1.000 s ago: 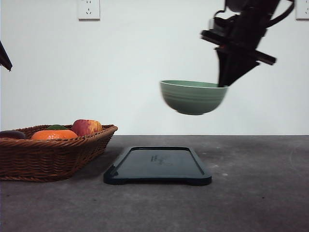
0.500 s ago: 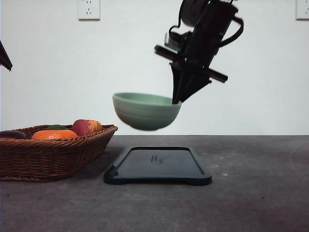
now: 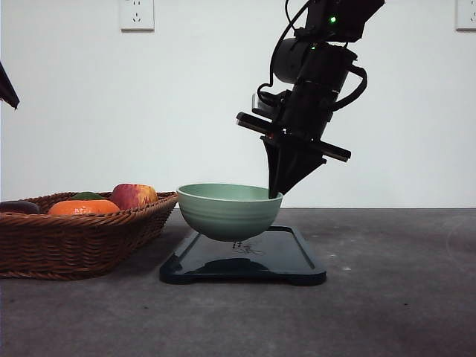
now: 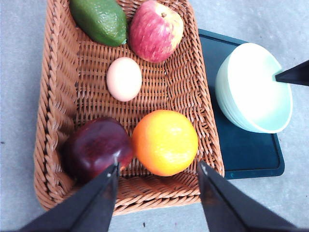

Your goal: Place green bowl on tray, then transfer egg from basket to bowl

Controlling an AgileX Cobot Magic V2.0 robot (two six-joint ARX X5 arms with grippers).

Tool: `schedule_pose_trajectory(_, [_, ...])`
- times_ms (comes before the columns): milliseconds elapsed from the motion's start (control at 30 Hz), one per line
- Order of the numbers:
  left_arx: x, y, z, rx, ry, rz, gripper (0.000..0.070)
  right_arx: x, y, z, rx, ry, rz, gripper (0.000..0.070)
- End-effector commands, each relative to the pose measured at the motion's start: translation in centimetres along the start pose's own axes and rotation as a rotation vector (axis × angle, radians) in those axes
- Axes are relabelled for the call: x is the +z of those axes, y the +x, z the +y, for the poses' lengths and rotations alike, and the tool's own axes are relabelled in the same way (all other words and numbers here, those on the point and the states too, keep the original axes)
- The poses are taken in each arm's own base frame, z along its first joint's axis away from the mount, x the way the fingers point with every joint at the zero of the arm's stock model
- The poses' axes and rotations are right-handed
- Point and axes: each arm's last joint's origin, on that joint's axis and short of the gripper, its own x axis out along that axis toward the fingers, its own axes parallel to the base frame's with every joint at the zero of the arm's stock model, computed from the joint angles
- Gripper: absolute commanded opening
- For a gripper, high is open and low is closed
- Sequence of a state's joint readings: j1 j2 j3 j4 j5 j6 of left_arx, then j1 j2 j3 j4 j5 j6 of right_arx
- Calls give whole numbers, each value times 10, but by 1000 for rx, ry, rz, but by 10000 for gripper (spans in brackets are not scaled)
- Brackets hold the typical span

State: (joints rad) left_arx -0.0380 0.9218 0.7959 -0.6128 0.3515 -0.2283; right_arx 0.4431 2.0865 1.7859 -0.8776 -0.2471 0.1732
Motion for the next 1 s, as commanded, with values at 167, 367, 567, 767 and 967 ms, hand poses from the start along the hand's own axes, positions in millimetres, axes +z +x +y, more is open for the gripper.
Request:
schedule_pose_trajectory(167, [5, -1, -2, -12, 11, -12, 311, 2, 6, -1, -65, 6, 23, 7])
schedule_pose_trajectory(367, [5, -1, -2, -12, 11, -12, 311, 1, 6, -1, -62, 5, 25, 118])
schedule_pose_trajectory(567, [4, -1, -2, -11, 9, -7, 311, 2, 5, 0, -59, 2, 14, 189])
schedule_pose_trajectory(767, [4, -1, -2, -12, 10, -10, 311, 5, -29, 6, -62, -35, -15, 187])
schedule_pose_trajectory(967, [5, -1, -2, -12, 11, -12, 312, -3, -67, 17, -55, -103, -112, 187])
